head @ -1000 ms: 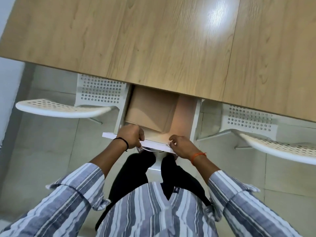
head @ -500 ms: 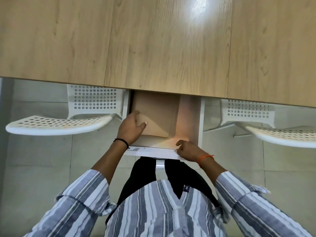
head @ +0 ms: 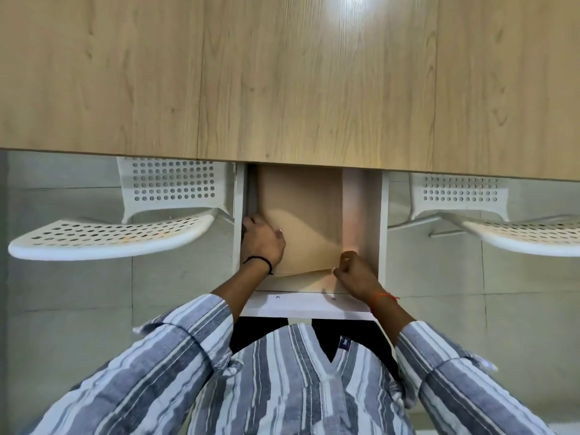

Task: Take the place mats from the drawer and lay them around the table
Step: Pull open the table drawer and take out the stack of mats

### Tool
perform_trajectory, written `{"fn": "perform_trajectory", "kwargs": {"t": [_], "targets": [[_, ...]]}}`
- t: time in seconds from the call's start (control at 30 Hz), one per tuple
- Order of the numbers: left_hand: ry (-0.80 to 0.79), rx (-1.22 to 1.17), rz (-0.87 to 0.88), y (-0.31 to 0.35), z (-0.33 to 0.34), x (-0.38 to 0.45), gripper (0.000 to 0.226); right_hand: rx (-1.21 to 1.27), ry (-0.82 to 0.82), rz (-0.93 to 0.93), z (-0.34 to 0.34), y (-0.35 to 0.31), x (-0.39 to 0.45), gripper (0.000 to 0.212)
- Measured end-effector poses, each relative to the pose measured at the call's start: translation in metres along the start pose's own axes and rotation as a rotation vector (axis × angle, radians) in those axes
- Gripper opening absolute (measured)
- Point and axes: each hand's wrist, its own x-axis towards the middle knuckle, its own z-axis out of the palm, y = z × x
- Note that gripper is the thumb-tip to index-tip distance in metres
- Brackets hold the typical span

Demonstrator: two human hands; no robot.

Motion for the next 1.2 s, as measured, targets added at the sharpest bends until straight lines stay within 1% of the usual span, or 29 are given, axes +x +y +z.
{"fn": "perform_trajectory", "kwargs": {"t": [0.03, 0.13, 0.23, 0.3, 0.43, 0.47, 0.53, 0.57, 0.6, 0.67, 0.73, 0.8, 0.83, 0.9, 0.93, 0.97, 1.03, 1.07, 1.1, 1.17, 1.2], "targets": [[-0.016, -0.010, -0.019, 0.000, 0.000, 0.003, 0.055, 0.051, 0.039, 0.011, 0.001, -0.001, 0.001, 0.033], [-0.055, -0.106, -0.064, -0.002, 0.001, 0.013, 0.063, 0.165, 0.102, 0.044, -0.002, -0.001, 0.002, 0.026], [-0.082, -0.296, -0.159, -0.004, -0.002, 0.021, 0.069, 0.154, 0.103, 0.027, -0.004, 0.002, 0.004, 0.014], [-0.089, -0.354, -0.203, -0.005, -0.005, 0.023, 0.070, 0.121, 0.104, 0.018, -0.002, 0.006, 0.006, 0.011], [-0.178, -0.360, -0.188, -0.014, -0.006, 0.029, 0.067, 0.099, 0.082, -0.016, -0.003, 0.006, 0.001, 0.021], [-0.212, -0.401, -0.192, -0.015, -0.007, 0.031, 0.061, 0.105, 0.073, -0.025, -0.004, 0.005, -0.002, 0.027], [-0.298, -0.565, -0.215, -0.015, -0.010, 0.028, 0.040, 0.192, 0.082, -0.033, -0.006, 0.001, -0.009, 0.047], [-0.358, -0.635, -0.226, -0.014, -0.014, 0.025, 0.031, 0.251, 0.103, -0.045, -0.008, -0.001, -0.011, 0.054], [-0.419, -0.691, -0.233, -0.014, -0.018, 0.021, 0.027, 0.305, 0.127, -0.058, -0.010, -0.002, -0.012, 0.058], [-0.527, -0.766, -0.230, -0.018, -0.027, 0.013, 0.031, 0.387, 0.156, -0.063, -0.016, -0.004, -0.012, 0.062], [-0.591, -0.811, -0.224, -0.023, -0.035, 0.007, 0.035, 0.452, 0.140, -0.036, -0.025, -0.009, -0.011, 0.064], [-0.637, -0.831, -0.201, -0.028, -0.044, -0.003, 0.037, 0.500, 0.086, -0.016, -0.037, -0.013, -0.008, 0.060], [-0.661, -0.838, -0.175, -0.030, -0.049, -0.008, 0.044, 0.516, 0.050, -0.008, -0.045, -0.015, -0.005, 0.057], [-0.690, -0.846, -0.122, -0.036, -0.057, -0.017, 0.075, 0.593, -0.036, -0.006, -0.062, -0.015, -0.003, 0.052], [-0.699, -0.854, -0.096, -0.040, -0.062, -0.021, 0.087, 0.650, -0.096, -0.010, -0.070, -0.014, -0.003, 0.053], [-0.708, -0.871, -0.074, -0.043, -0.066, -0.024, 0.091, 0.689, -0.167, -0.023, -0.078, -0.011, -0.004, 0.050], [-0.733, -0.898, -0.046, -0.046, -0.073, -0.033, 0.091, 0.728, -0.324, -0.074, -0.094, -0.008, -0.009, 0.038], [-0.739, -0.892, -0.026, -0.046, -0.075, -0.038, 0.092, 0.726, -0.402, -0.105, -0.101, -0.006, -0.012, 0.038], [-0.745, -0.883, 0.000, -0.046, -0.078, -0.042, 0.092, 0.695, -0.470, -0.136, -0.107, -0.005, -0.015, 0.048], [-0.764, -0.861, 0.051, -0.045, -0.081, -0.050, 0.090, 0.612, -0.559, -0.191, -0.116, -0.004, -0.020, 0.074], [-0.762, -0.850, 0.071, -0.043, -0.083, -0.054, 0.091, 0.591, -0.591, -0.209, -0.120, -0.003, -0.021, 0.082]]}}
